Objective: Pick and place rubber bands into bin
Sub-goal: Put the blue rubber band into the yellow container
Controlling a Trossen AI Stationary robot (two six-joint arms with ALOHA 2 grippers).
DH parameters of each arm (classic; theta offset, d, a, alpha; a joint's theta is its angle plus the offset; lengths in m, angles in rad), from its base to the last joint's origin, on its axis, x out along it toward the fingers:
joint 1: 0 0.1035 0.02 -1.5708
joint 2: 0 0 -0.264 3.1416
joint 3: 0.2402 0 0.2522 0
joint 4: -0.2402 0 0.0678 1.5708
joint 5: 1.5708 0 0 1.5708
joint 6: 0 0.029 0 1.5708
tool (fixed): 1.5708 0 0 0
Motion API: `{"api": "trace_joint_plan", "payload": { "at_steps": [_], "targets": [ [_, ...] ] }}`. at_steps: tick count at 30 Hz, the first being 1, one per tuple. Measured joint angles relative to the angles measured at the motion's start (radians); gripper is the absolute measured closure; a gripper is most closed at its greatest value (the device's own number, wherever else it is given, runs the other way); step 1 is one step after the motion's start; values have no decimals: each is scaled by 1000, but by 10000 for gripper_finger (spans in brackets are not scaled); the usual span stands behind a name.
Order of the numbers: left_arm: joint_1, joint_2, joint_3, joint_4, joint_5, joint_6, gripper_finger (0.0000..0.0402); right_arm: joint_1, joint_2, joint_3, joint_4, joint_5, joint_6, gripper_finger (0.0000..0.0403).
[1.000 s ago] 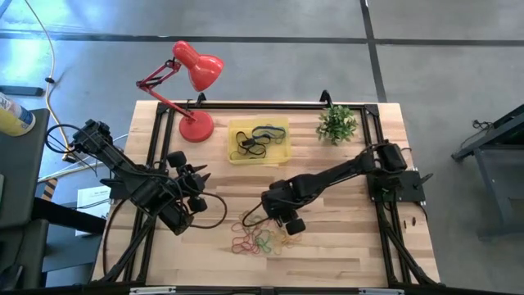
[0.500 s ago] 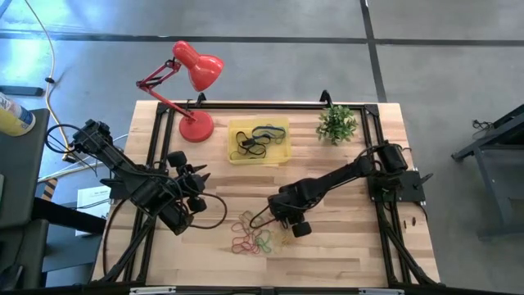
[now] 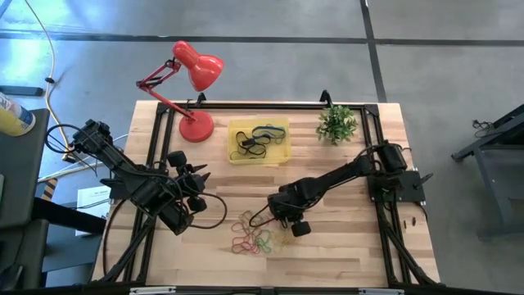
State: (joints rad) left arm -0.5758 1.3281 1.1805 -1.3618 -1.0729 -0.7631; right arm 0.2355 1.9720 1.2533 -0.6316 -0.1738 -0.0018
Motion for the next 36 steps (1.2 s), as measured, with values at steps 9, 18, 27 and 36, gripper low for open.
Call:
{"api": "trace_joint_plan", "payload": {
  "at_steps": [9, 18, 27, 36],
  "targets": [
    [0, 0, 0, 1, 0, 0, 284, -29, 0, 0, -23, -87, -4, 374],
    [0, 0, 0, 2, 0, 0, 284, -34, 0, 0, -44, -87, -23, 390],
    [0, 0, 0, 3, -14, -1, 284, -38, -46, 0, -82, -59, -25, 400],
    [1, 0, 0, 4, -20, -1, 284, -74, -162, 0, -92, 21, 1, 399]
  ]
}}
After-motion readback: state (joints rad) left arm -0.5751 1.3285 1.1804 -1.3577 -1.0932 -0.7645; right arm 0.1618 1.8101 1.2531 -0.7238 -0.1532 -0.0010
